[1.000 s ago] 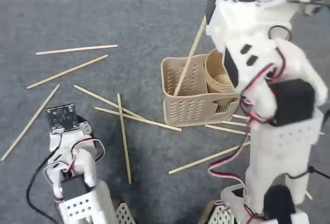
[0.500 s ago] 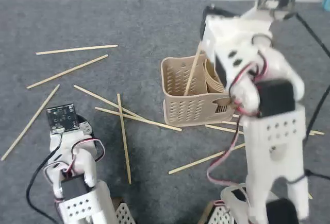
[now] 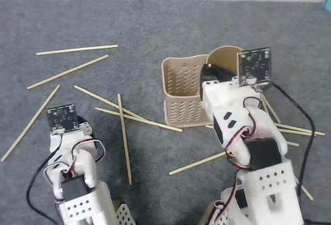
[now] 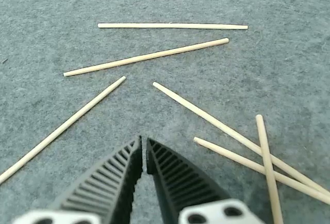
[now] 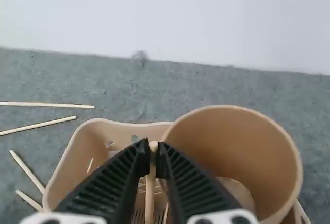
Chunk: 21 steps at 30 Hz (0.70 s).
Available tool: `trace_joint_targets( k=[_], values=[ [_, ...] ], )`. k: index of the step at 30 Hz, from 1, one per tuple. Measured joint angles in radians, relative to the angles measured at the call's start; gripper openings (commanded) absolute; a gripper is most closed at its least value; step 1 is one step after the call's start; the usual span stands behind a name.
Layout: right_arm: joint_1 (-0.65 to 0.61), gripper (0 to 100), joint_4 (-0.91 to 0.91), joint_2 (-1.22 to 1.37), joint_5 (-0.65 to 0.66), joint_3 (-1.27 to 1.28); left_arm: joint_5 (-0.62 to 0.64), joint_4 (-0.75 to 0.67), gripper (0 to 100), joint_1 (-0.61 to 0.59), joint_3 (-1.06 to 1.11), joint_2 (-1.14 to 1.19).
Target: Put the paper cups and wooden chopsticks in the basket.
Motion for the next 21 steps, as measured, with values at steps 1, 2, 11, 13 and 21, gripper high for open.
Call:
trace_joint_targets(
  k=[1,2,11,13,21],
  values=[
    [0.000,2.3,0.002,-0.009,0.011,0.009,0.000,0.000,1,0.000,0.000,0.000],
    [0.000,4.6,0.002,-0.009,0.021,0.012,0.000,0.000,1,0.000,0.000,0.000],
    [-0.051,12.8,0.149,0.037,0.083,-0.038,0.000,0.000,1,0.000,0.000,0.000],
    [-0.052,10.9,0.227,0.041,0.083,-0.107,0.000,0.000,1,0.000,0.000,0.000],
    [0.044,10.2,0.652,0.038,0.083,-0.577,0.000,0.000,1,0.000,0.000,0.000]
  ],
)
